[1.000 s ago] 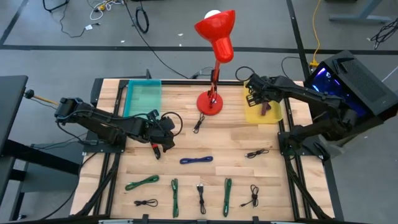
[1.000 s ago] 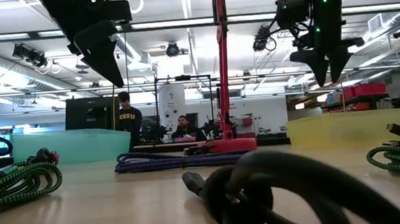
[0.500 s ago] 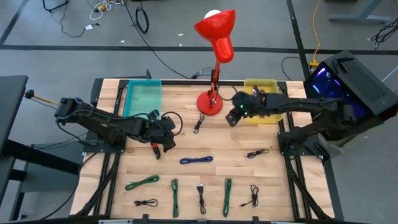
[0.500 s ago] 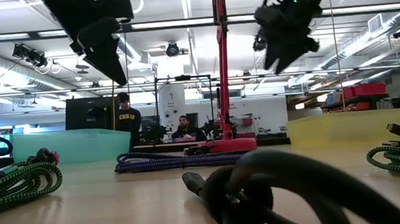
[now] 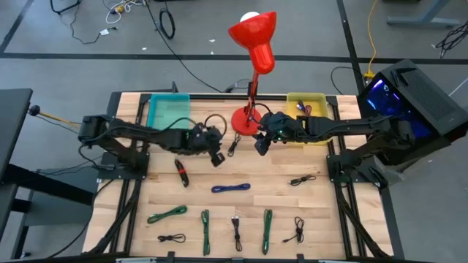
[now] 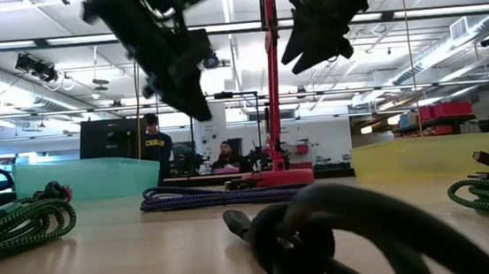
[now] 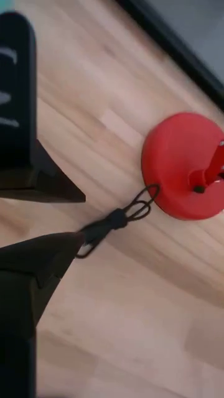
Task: Pick & Place USB Port
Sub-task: Put the black USB cable into the green bin
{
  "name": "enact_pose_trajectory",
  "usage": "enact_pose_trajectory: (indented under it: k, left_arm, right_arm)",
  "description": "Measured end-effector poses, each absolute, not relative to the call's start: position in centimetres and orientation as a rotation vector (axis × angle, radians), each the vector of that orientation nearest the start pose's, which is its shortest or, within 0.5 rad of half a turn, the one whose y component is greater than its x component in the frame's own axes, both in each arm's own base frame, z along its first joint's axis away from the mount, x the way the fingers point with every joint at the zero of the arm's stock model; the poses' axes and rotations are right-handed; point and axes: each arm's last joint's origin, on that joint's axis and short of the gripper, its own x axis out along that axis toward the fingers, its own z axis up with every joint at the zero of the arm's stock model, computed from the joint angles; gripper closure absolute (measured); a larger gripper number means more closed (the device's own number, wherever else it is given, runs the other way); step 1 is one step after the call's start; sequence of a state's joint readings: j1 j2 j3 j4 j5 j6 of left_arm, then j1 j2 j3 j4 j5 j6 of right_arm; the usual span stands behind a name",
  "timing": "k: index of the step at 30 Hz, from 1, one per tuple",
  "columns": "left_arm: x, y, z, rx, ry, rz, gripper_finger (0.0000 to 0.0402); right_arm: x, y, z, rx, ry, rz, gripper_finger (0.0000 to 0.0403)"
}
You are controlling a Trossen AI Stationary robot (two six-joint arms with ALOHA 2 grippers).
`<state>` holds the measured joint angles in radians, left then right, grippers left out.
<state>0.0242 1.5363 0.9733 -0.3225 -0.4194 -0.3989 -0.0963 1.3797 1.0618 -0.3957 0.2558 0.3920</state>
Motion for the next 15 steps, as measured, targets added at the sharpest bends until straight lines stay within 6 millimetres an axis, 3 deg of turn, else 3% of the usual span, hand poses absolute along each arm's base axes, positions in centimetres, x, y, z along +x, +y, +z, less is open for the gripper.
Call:
enact_pose_trajectory:
  k: [9, 15]
  left_arm:
    - [33.7, 5.3, 17.3, -0.351, 0.768, 0.518, 0.0231]
    - [34.2, 6.4, 14.5, -0.414, 0.826, 0.553, 0.0208]
  right_arm:
    - [29.1, -3.7, 28.1, 0.266, 0.637, -0.501, 0.0211]
    - [29.2, -3.7, 28.2, 0.257, 0.629, -0.496, 0.0211]
